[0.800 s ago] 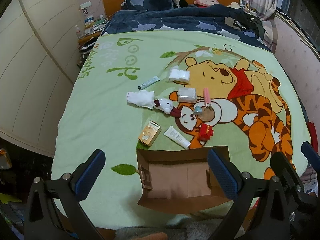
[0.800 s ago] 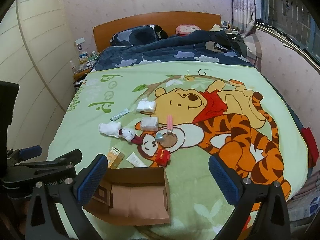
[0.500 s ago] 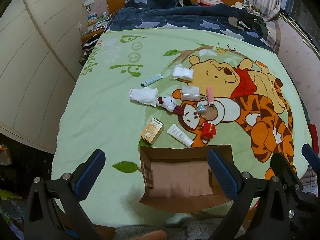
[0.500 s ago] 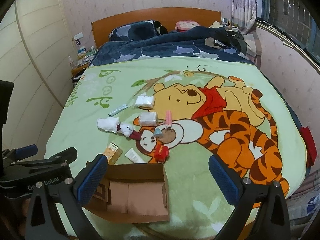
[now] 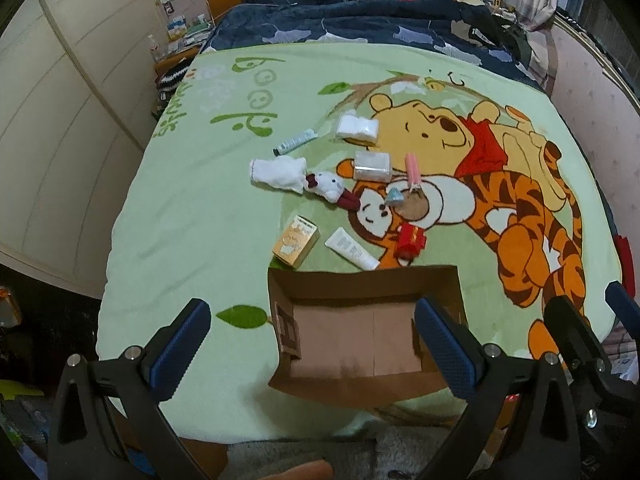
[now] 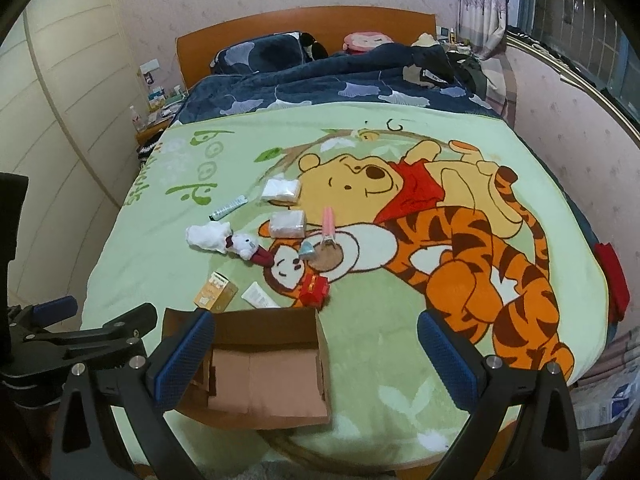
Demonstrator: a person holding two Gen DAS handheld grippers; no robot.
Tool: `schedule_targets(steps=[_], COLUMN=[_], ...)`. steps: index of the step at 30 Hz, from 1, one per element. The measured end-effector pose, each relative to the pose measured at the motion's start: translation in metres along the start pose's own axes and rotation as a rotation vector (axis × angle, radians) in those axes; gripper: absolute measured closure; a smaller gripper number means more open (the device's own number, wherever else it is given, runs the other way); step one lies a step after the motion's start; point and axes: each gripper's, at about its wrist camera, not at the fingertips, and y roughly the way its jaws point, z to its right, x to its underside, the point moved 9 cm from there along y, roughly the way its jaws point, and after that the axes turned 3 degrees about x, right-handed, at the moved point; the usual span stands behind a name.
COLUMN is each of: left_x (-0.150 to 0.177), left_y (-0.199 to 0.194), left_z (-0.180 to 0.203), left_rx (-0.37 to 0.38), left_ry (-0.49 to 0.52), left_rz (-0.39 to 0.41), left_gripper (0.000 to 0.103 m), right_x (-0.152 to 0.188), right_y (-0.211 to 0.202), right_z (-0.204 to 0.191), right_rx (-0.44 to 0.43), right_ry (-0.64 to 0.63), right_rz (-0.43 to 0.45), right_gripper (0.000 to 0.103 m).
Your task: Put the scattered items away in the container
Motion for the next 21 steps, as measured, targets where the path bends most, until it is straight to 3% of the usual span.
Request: schedule_targets(steps=[21], left_x=[0.039], left_y=[0.018], left_z=[0.038], left_rx=[0.024], left_ry=[0.041], left_rz=[-0.073], left_gripper=[0.0], right_x=[0.043], right_y=[0.006], right_z=[0.043], right_rx=[0.037], right_ry=[0.047], right_rz=[-0.069], right_gripper=[0.0])
